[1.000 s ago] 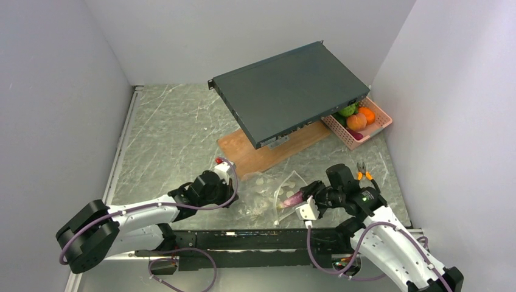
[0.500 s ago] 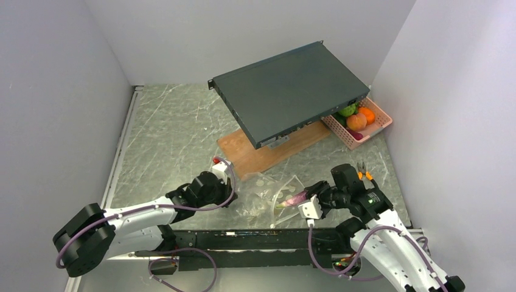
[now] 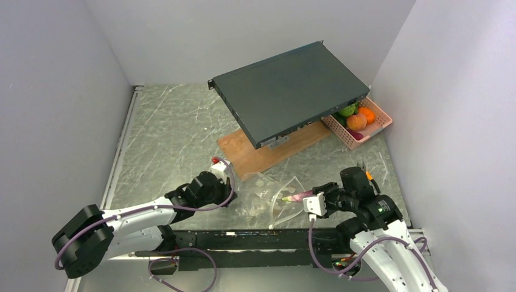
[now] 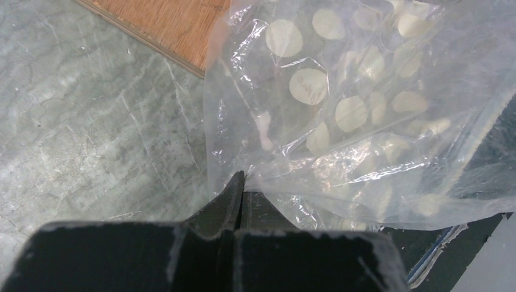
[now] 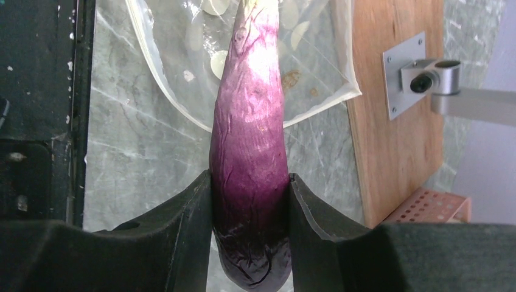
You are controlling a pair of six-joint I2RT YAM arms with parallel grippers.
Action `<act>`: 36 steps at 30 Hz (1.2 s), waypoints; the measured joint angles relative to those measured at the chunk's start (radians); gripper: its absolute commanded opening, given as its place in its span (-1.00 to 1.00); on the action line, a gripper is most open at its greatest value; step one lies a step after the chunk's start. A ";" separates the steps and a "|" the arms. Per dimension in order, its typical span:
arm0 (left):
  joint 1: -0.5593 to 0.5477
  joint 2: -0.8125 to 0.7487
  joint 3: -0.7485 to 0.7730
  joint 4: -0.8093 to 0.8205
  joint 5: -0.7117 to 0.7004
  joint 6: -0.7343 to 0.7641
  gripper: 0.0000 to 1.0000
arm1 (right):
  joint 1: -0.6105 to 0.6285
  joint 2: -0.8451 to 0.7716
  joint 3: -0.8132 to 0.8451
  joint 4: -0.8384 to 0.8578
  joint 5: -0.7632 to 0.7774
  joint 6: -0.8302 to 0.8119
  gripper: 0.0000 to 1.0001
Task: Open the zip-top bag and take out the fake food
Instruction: Place the fake vegetable in the bin.
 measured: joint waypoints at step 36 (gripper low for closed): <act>0.051 -0.209 -0.080 0.018 0.034 0.042 -1.00 | -0.578 0.290 0.125 0.341 -0.044 0.980 -1.00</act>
